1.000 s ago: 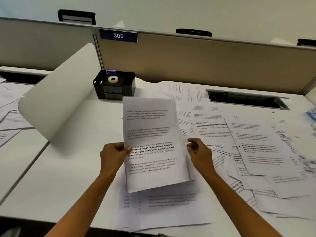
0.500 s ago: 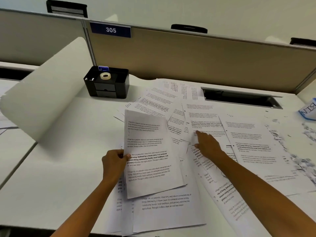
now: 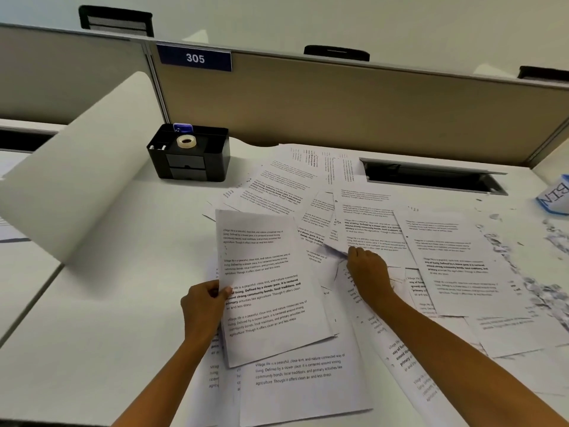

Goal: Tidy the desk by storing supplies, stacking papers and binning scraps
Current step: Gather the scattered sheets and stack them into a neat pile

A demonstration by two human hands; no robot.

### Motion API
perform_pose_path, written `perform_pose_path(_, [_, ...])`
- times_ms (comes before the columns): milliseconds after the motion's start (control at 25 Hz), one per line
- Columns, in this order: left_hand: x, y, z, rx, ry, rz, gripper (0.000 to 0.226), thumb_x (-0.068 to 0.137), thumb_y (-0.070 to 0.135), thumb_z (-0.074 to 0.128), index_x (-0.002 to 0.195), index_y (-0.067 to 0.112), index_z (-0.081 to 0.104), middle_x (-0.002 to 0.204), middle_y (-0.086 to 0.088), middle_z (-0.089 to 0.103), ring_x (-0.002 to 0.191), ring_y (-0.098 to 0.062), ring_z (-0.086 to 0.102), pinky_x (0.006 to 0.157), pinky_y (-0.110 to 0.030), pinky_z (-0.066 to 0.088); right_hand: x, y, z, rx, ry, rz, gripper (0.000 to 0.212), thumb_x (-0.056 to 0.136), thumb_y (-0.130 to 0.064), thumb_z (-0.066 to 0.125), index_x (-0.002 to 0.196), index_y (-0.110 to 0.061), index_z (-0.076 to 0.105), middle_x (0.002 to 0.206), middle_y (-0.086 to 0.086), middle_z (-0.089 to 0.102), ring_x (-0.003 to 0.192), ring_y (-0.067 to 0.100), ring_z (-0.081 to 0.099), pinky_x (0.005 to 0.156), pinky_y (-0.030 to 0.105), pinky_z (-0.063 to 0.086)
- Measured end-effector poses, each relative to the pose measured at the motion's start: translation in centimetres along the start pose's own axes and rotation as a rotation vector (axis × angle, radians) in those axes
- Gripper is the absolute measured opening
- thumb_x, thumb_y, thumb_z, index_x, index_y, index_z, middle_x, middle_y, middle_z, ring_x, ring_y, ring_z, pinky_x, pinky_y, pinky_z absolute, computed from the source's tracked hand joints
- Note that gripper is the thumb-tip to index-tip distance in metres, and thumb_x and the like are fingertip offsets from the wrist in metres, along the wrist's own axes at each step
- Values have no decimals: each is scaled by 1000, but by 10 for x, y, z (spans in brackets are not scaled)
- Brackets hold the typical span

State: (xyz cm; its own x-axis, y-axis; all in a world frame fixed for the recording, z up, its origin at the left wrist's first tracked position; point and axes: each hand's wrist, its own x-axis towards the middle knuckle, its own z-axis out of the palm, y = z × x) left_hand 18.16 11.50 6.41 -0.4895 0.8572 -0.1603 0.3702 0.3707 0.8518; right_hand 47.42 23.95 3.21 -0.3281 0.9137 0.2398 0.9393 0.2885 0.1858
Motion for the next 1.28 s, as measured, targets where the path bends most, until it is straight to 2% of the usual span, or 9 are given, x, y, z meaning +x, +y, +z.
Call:
perform_pose_path(240, [0,0,2,-6,15,-9,26,85,17,65,108,5,67,100,-12,71,72,-17,59,84,-38,53,6,-34,-25,2,221,-117,22,74,-10,73,61,-11,56,49,2,52,40,13,47,44,20,27])
perform_pose_path(440, [4,-4,1,-19,-48,-81,41,82,20,69,118,2,61,111,-14,67,93,-25,63,91,-38,50,-10,-95,-63,264,468,-262,18,83,-6,60,67,-13,56,54,0,51,45,13,44,40,24,35])
perform_pose_path(520, [6,-3,0,-30,-98,-145,40,80,22,72,114,4,63,109,-13,67,99,-30,63,91,-39,50,-25,-113,-67,321,461,-375,17,85,-8,58,69,-13,57,57,0,52,47,13,45,40,25,36])
perform_pose_path(640, [7,-1,-1,-58,-184,-152,4,84,17,67,84,22,68,85,-1,69,85,-26,67,81,-41,55,-48,-127,-54,403,387,-534,15,89,-10,56,74,-11,59,67,2,56,56,15,48,48,27,40])
perform_pose_path(760, [11,-7,3,-73,-200,-180,16,89,13,56,98,15,69,93,-5,70,84,-24,65,80,-40,55,-61,-128,-46,588,213,-596,17,96,-14,49,88,-5,61,84,7,62,73,18,55,67,27,48])
perform_pose_path(920, [14,-2,9,-193,-121,-307,29,95,33,44,81,13,60,87,-8,65,85,-31,62,83,-44,52,-55,-118,-45,861,98,-173,21,98,-17,39,105,-8,56,104,5,57,94,11,51,83,29,48])
perform_pose_path(1080, [17,11,10,-65,-178,-175,27,87,34,61,97,9,64,98,-10,67,89,-28,63,75,-35,52,-28,-98,-29,685,-105,458,45,92,-15,49,135,-8,37,136,9,41,125,20,36,108,34,32])
perform_pose_path(1160, [17,13,11,-45,-206,-117,33,86,21,64,116,7,60,118,-10,63,105,-29,61,89,-38,50,-19,-93,-30,688,-220,581,44,94,-12,45,137,-10,37,139,9,41,128,24,36,109,36,26])
perform_pose_path(1280, [16,16,8,-17,-136,-26,37,87,15,62,123,6,56,127,-12,59,110,-30,59,94,-39,47,-14,-83,-32,871,-166,666,41,94,-6,42,135,-10,41,137,11,47,128,26,40,111,38,28])
